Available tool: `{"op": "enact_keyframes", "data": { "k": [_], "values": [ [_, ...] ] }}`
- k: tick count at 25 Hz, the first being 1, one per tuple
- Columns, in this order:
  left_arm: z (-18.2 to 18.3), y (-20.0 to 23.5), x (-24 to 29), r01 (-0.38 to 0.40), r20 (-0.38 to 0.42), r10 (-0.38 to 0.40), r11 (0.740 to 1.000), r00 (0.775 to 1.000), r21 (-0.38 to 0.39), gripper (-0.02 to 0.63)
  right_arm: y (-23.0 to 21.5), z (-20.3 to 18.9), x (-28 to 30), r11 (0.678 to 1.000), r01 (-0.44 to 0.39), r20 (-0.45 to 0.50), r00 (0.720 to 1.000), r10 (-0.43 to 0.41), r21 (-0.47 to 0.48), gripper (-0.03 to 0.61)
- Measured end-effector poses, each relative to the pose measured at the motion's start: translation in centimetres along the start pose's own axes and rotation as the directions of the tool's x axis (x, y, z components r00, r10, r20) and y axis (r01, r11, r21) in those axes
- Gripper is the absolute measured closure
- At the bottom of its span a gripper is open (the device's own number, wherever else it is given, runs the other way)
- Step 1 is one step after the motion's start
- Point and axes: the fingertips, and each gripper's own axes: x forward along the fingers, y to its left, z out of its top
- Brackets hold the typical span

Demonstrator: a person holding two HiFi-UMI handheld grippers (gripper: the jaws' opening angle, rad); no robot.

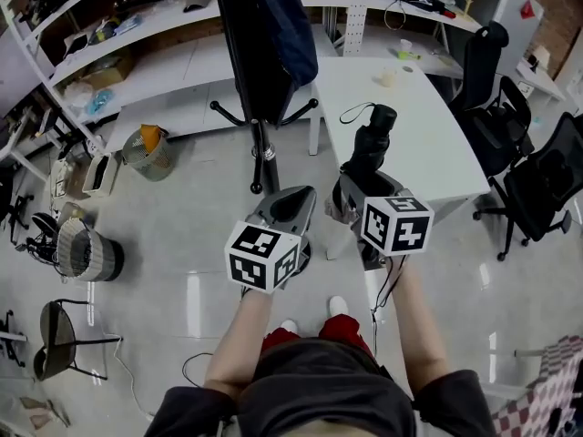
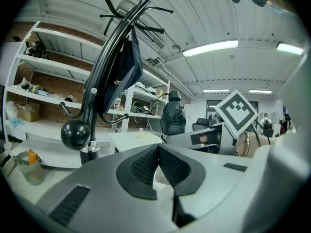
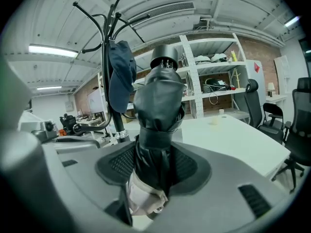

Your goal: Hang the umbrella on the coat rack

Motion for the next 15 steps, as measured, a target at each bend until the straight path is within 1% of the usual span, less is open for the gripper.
{"op": "enact_keyframes", "data": {
  "k": [6, 15],
  "values": [
    [-0.1, 1.3, 2.4, -0.100, -0.004, 0.100, 0.994, 0.995, -0.031, 0.603, -2.1, 0.5, 3.0, 0.997, -0.076, -0.037, 0.996, 0.076, -0.020, 0.374],
    [-0.5, 3.4, 5.6, -0.224, -0.019, 0.223, 0.972, 0.975, -0.068, 0.603, -4.9, 1.1, 7.7, 0.984, -0.172, -0.089, 0.982, 0.167, -0.045, 0.374]
  ]
}}
